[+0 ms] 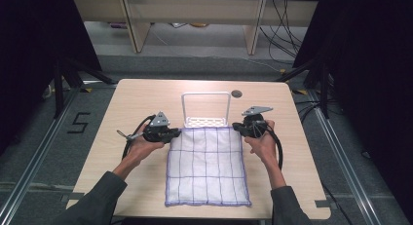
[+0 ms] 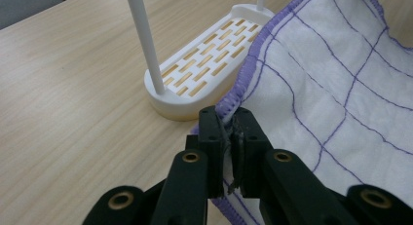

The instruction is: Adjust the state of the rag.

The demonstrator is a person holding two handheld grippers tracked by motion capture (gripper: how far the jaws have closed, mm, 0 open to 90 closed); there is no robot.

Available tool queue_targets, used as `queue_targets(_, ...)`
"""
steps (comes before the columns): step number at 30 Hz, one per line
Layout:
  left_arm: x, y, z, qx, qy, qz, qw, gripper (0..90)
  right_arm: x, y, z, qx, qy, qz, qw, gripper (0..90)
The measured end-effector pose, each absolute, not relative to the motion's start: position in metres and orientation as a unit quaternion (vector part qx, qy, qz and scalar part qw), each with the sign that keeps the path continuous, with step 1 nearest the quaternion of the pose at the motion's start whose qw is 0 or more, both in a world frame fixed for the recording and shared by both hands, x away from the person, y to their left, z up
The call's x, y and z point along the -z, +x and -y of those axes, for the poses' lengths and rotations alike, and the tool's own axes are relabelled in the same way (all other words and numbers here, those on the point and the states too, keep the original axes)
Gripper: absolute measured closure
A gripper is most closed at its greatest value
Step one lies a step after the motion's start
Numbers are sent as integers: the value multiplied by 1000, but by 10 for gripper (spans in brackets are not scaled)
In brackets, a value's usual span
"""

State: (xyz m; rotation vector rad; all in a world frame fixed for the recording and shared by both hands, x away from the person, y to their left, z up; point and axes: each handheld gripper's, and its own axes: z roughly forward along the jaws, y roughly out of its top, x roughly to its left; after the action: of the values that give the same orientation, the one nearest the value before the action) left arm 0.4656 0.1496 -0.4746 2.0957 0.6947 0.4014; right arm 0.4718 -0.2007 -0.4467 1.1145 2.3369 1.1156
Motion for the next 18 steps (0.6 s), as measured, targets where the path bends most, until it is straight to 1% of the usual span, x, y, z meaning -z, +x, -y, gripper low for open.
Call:
queue_targets(2, 473, 466, -150, -163, 840, -276, 437, 833, 443, 470, 201, -392, 391, -817, 161, 892)
queue_targets(3, 472, 465, -149, -159, 832, -284, 449, 833, 442, 470, 201, -395, 388, -816, 165, 892)
queue_targets(4, 470, 465, -151, -164, 837, -277, 442, 833, 440, 468, 200, -398, 395, -813, 157, 892)
queue_targets(5, 469, 465, -151, -166, 835, -277, 445, 833, 439, 468, 201, -403, 386, -812, 171, 893)
queue_targets(10, 464, 458, -152, -163, 827, -277, 461, 832, 431, 462, 203, -405, 379, -814, 170, 893)
queue_targets(11, 462, 456, -153, -163, 827, -276, 461, 832, 430, 458, 202, -405, 389, -811, 164, 892)
queue_targets(13, 459, 451, -153, -163, 828, -270, 464, 832, 427, 455, 204, -407, 376, -815, 172, 893)
queue_targets(16, 455, 441, -153, -166, 830, -259, 465, 831, 423, 444, 205, -409, 376, -814, 168, 892)
queue_targets(18, 454, 435, -153, -167, 829, -254, 470, 831, 422, 440, 207, -412, 368, -815, 174, 892)
